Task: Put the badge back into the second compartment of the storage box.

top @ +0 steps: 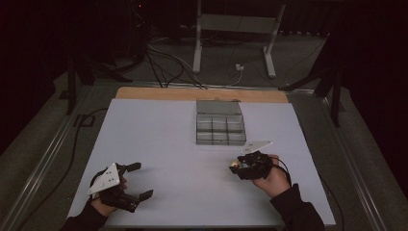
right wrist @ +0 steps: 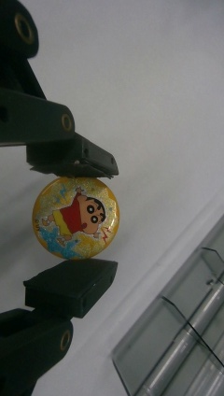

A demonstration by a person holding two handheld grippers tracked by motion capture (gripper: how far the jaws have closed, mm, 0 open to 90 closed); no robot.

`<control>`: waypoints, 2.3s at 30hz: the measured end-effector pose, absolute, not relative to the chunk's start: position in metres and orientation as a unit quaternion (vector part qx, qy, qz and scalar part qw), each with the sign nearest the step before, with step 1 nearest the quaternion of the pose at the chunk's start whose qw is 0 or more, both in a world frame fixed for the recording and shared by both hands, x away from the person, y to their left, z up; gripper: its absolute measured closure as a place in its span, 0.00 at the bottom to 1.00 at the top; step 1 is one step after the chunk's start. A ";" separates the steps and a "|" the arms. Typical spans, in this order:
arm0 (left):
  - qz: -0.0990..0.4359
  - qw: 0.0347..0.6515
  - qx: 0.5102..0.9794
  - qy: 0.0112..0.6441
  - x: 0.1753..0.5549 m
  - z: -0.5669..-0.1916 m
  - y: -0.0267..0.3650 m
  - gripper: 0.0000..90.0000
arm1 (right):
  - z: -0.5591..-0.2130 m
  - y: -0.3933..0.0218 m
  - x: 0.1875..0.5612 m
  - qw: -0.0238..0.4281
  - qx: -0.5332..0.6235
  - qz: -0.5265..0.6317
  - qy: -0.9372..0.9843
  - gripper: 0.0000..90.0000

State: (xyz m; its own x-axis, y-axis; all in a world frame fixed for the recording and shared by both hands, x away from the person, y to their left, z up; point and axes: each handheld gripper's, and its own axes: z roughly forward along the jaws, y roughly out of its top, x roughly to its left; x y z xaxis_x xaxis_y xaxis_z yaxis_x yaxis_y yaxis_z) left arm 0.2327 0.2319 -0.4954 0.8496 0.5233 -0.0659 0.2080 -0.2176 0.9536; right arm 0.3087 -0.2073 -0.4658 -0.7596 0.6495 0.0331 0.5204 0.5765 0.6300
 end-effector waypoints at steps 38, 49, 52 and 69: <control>0.133 0.578 0.769 0.236 0.232 -0.496 0.232 0.00 | -0.434 -0.182 0.368 0.123 0.351 0.324 0.870 0.53; 0.133 0.578 0.770 0.235 0.232 -0.496 0.232 0.00 | -0.427 -0.178 0.386 0.136 0.369 0.323 0.861 0.53; 0.133 0.578 0.770 0.235 0.232 -0.496 0.232 0.00 | -0.426 -0.177 0.391 0.138 0.376 0.326 0.857 0.53; 0.134 0.578 0.771 0.233 0.232 -0.496 0.231 0.00 | -0.422 -0.160 0.422 0.150 0.402 0.313 0.847 0.53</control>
State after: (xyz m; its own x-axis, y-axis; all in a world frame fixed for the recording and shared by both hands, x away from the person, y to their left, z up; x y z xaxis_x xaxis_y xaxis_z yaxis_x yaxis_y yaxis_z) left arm 0.2318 0.2313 -0.4956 0.8550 0.5149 -0.0630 0.2047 -0.2235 0.9530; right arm 0.4223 -0.1602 -0.4223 -0.6318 0.7751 -0.0035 0.5867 0.4812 0.6513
